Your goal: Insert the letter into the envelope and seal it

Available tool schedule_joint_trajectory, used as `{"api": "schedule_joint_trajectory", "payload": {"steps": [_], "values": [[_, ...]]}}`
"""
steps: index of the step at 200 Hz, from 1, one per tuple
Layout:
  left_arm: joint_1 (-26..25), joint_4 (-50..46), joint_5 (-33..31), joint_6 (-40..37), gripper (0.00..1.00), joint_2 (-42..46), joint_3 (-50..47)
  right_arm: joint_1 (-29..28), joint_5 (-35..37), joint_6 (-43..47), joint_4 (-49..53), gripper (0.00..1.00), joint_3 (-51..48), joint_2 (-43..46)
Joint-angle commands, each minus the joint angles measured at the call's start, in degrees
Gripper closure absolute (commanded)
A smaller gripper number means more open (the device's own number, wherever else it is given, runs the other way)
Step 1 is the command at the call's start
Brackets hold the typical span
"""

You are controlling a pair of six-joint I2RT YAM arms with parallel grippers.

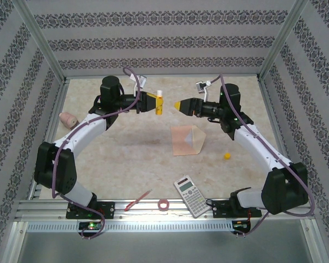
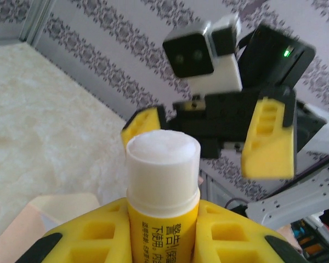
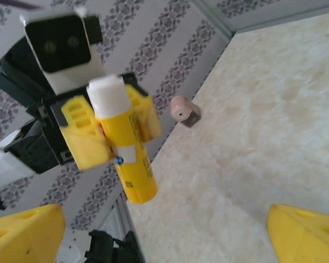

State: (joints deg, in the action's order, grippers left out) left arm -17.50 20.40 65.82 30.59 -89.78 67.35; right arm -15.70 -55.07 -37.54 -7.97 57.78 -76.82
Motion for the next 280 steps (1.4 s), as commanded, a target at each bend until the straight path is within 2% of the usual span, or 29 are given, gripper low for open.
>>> {"api": "schedule_joint_trajectory", "payload": {"steps": [1,19,38,145,189,205,237,280], "values": [[0.79,18.12,1.32,11.32,1.0,-2.16,-0.76,-1.53,-3.27,0.54,-3.13,0.07,2.59,-1.29],[0.77,26.35,0.51,17.59,1.0,-4.06,-0.9,-2.56,-3.47,0.54,-3.36,0.07,3.75,-2.07],[0.7,30.47,-0.25,21.03,1.0,-5.03,-0.66,-3.26,-3.2,0.61,-3.62,0.08,4.6,-2.7],[0.59,33.56,-1.99,24.69,1.0,-4.61,-2.49,-6.02,-2.59,0.24,-5.42,0.1,7.43,-5.84],[0.53,36.97,-2.66,27.49,1.0,-5.06,-3.0,-7.54,-2.23,0.76,-5.2,0.15,9.37,-7.28],[0.54,36.68,-3.22,27.58,1.0,-4.96,-2.89,-8.33,0.55,3.08,-2.49,0.15,9.95,-6.98],[0.56,34.09,-4.39,26.88,1.0,-4.46,-2.6,-11.42,11.57,11.19,9.31,0.16,12.85,-6.22],[0.47,20.66,-8.66,19.45,1.0,-1.48,-1.67,-17.23,29.7,19.54,21.51,0.18,17.32,-5.7]]}}
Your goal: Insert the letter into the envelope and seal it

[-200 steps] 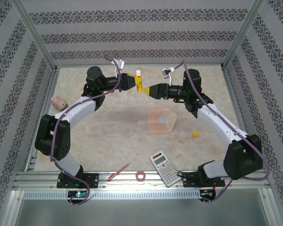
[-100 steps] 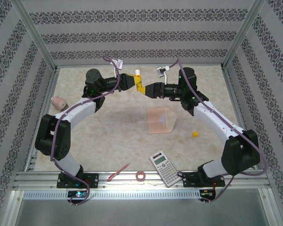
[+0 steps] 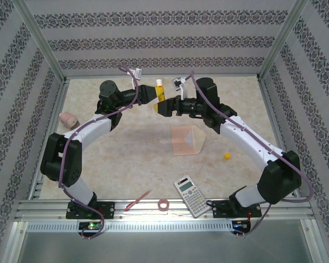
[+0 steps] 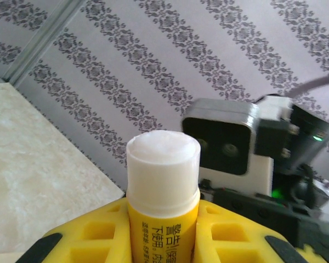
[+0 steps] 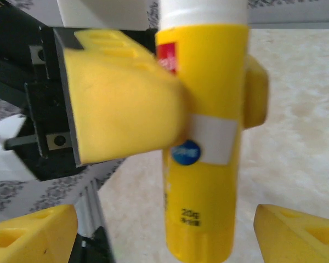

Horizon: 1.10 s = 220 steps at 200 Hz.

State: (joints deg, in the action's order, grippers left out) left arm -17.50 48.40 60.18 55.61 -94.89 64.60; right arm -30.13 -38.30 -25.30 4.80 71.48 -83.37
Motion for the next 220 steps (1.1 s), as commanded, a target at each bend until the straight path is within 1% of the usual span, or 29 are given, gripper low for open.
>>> {"api": "schedule_joint_trajectory", "payload": {"steps": [1,14,24,39,47,65,84,99,125,158,220], "values": [[0.46,-7.74,-3.21,-5.85,1.0,3.78,1.11,-2.95,13.32,7.47,9.05,0.19,3.68,0.85],[0.25,-13.91,-5.03,-9.3,1.0,4.83,1.91,-4.27,17.75,8.69,10.37,0.21,4.19,1.04],[0.15,-17.98,-6.44,-11.62,1.0,5.66,2.5,-4.98,20.76,8.81,10.48,0.25,4.02,1.32],[0.17,-21.37,-8.39,-13.32,1.0,6.56,2.71,-5.86,23.62,9.34,11.21,0.3,4.34,1.13],[0.08,-22.76,-8.97,-13.81,1.0,6.84,2.96,-6.44,25.6,9.71,12.18,0.34,4.74,0.82],[0.01,-26.37,-10.08,-14.67,1.0,7.13,3.96,-7.34,28.27,10.37,13.04,0.42,5.17,0.41],[-0.49,-31.7,-11.61,-17.31,1.0,7.59,5.08,-7.74,29.89,10.11,12.19,0.47,4.81,0.58],[-0.87,-35.23,-13.06,-19.61,1.0,8.2,5.54,-7.82,29.77,10.17,11.67,0.48,4.96,0.44],[-1.29,-37.9,-14.22,-20.51,1.0,8.68,5.82,-7.97,29.65,10.09,11.25,0.49,5.33,-0.18],[-1.58,-37.2,-14.58,-19.81,1.0,9.25,5.26,-8.06,27.6,9.22,10.49,0.51,6.02,-1.69],[-1.66,-35.32,-14.12,-19.05,1.0,9.41,4.84,-8.1,24.62,8.08,10.03,0.51,7.62,-4.06]]}}
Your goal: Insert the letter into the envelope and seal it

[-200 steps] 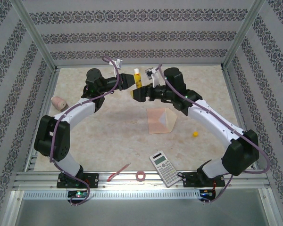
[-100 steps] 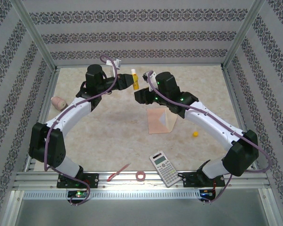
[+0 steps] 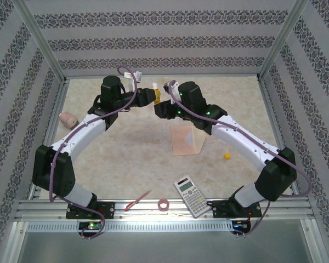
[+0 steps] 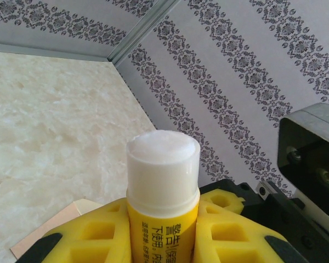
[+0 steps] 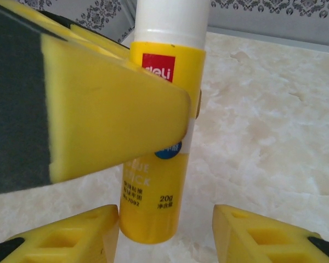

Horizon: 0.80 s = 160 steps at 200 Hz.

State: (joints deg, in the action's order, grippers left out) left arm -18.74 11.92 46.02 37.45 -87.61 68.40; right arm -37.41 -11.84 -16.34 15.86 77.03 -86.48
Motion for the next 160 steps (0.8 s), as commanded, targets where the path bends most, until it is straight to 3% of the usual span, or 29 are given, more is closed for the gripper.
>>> {"api": "schedule_joint_trajectory", "payload": {"steps": [1,135,160], "values": [[-0.42,1.17,0.08,-0.84,1.0,2.11,1.08,-0.82,-1.86,-0.89,-1.06,0.51,2.07,-0.97],[-0.53,5.32,2.09,1.99,1.0,2.33,0.01,-0.26,-5.81,-3.41,-4.42,0.74,1.99,-2.21],[-0.53,7.0,2.95,2.84,1.0,2.36,-0.53,0.74,-9.24,-4.79,-6.47,0.77,1.04,-1.72]]}}
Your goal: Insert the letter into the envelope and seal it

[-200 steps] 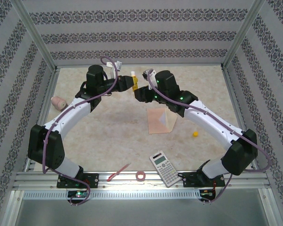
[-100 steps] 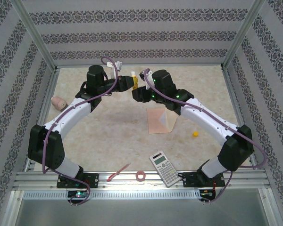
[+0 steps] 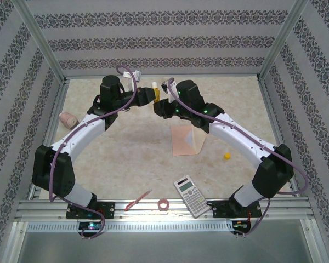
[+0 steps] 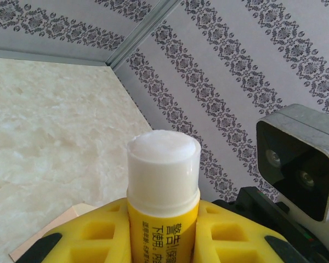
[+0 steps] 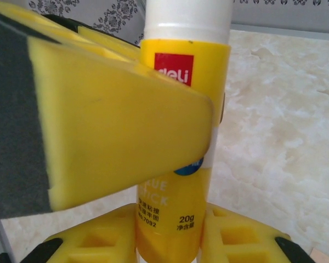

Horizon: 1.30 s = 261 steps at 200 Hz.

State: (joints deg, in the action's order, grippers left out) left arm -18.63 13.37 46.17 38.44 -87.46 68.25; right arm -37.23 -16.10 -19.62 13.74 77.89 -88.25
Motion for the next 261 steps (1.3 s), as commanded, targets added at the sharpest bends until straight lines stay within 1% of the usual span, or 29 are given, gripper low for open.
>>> {"api": "schedule_joint_trajectory", "payload": {"steps": [1,30,65,100,120,141,171,192,204,237,261], "values": [[-0.63,5.63,2.88,1.88,1.0,2.21,-0.43,0.62,-5.16,-1.58,-4.52,0.77,0.13,0.12],[-0.65,8.2,4.31,2.2,1.0,2.61,-1.26,2.98,-10.81,-4.78,-9.69,0.79,-2.52,1.67],[-0.63,11.95,8.14,3.07,1.0,2.63,-1.14,7.26,-22.62,-11.61,-18.84,0.79,-5.66,2.74],[-0.62,19.77,13.06,7.47,1.0,1.77,-1.07,10.66,-33.74,-19.62,-30.08,0.79,-8.06,3.05],[-0.64,21.44,15.69,8.75,1.0,1.42,-0.26,12.09,-37.85,-23.34,-35.09,0.78,-9.04,3.59],[-0.63,21.26,18.98,8.81,1.0,1.22,0.95,13.01,-41.38,-25.51,-37.62,0.78,-9.06,4.35],[-0.62,22.67,23.3,10.35,1.0,0.89,2.06,13.59,-44.77,-29.01,-41.48,0.78,-8.48,5.18],[-0.65,27.39,25.94,13.75,1.0,0.49,2.08,13.59,-46.26,-30.53,-43.2,0.78,-7.72,5.7],[-0.62,32.4,26.83,16.98,1.0,0.02,1.77,13.58,-46.5,-31.32,-44.0,0.78,-7.51,6.1],[-0.63,51.38,27.39,29.13,1.0,-2.52,0.58,13.59,-46.79,-34.15,-47.59,0.78,-6.7,7.12],[-0.64,58.92,27.34,34.64,1.0,-4.02,1.02,13.33,-46.83,-34.72,-48.31,0.78,-5.95,7.74]]}}
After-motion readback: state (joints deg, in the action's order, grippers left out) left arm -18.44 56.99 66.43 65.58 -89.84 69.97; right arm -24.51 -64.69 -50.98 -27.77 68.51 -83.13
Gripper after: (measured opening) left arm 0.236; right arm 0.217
